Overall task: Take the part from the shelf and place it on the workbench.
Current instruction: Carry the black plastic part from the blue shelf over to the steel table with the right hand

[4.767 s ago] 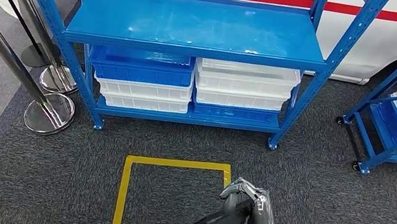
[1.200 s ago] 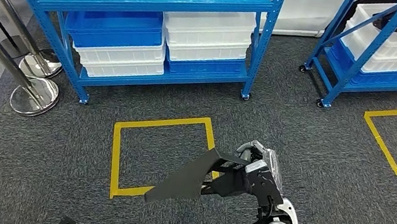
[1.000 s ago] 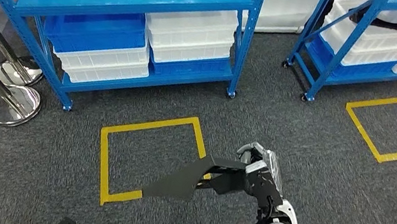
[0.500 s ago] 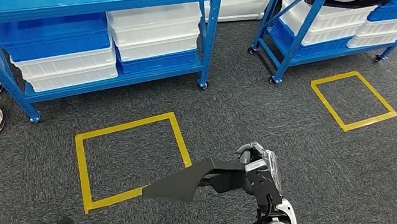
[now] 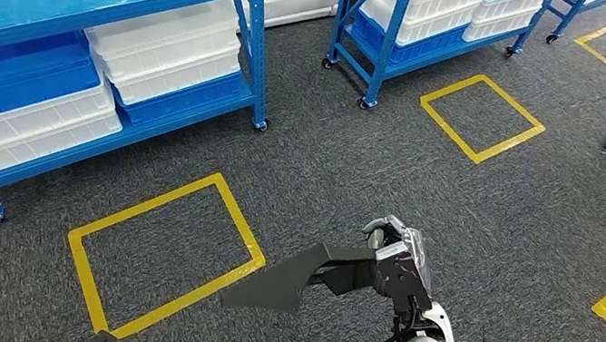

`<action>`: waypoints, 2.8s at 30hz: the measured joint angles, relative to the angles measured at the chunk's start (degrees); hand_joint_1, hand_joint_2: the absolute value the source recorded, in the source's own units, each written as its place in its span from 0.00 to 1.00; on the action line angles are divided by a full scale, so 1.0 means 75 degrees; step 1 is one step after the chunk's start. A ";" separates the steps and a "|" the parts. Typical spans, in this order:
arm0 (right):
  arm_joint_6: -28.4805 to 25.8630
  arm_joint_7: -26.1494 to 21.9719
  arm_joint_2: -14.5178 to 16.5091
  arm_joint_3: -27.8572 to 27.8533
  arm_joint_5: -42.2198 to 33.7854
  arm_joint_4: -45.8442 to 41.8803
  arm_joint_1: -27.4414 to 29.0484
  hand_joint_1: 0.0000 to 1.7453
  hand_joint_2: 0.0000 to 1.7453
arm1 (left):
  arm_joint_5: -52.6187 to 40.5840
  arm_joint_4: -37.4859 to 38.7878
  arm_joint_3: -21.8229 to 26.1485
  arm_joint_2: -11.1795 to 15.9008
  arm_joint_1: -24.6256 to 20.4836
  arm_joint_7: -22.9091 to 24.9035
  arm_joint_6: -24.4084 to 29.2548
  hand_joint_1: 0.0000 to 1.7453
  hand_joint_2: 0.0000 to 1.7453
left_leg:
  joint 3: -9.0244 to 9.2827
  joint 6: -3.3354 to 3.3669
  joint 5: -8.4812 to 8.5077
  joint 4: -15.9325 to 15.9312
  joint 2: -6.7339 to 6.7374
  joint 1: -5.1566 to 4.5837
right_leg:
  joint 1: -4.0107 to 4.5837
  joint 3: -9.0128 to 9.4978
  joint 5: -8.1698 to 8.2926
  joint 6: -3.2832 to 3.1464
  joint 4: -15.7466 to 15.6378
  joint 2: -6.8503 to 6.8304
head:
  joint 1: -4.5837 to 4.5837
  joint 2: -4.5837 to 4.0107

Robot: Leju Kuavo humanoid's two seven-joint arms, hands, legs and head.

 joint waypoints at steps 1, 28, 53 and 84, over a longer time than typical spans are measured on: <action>0.0000 0.0000 0.0002 0.0000 0.0000 0.0001 0.0003 1.00 1.00 | 0.0001 0.0000 0.0000 0.0005 -0.0002 0.0001 0.0000 0.00 0.00 | 0.0062 0.0022 0.0019 -0.0165 -0.0076 -0.0013 | -0.0019 -0.0041 0.0022 0.0046 0.0005 0.0066 | -0.0001 0.0000; 0.0000 0.0002 0.0012 -0.0012 0.0003 0.0034 -0.0004 1.00 1.00 | -0.0001 -0.0006 -0.0007 -0.0009 0.0017 -0.0002 0.0000 0.00 0.00 | -0.0643 -0.0155 -0.0449 0.1279 0.0369 0.0024 | -0.0044 0.0174 -0.0084 0.0001 -0.0132 -0.0582 | 0.0004 0.0000; 0.0000 -0.0001 0.0010 -0.0030 0.0003 0.0033 -0.0022 1.00 1.00 | 0.0000 -0.0006 -0.0009 -0.0020 -0.0019 -0.0001 0.0000 0.00 0.00 | -0.0380 -0.0109 -0.0424 0.0596 0.0376 0.0006 | -0.0057 0.0183 -0.0112 0.0005 -0.0153 -0.0702 | 0.0003 0.0000; 0.0049 -0.0890 0.0132 -0.0603 -0.0363 -0.1883 0.1913 1.00 1.00 | 0.0070 -0.0073 0.0103 -0.0147 -0.0097 -0.0688 0.0059 0.00 0.00 | -0.0217 -0.0108 -0.0689 0.0703 0.0520 -0.0017 | -0.0021 0.0166 -0.0164 0.0023 -0.0107 -0.0795 | 0.0004 0.0000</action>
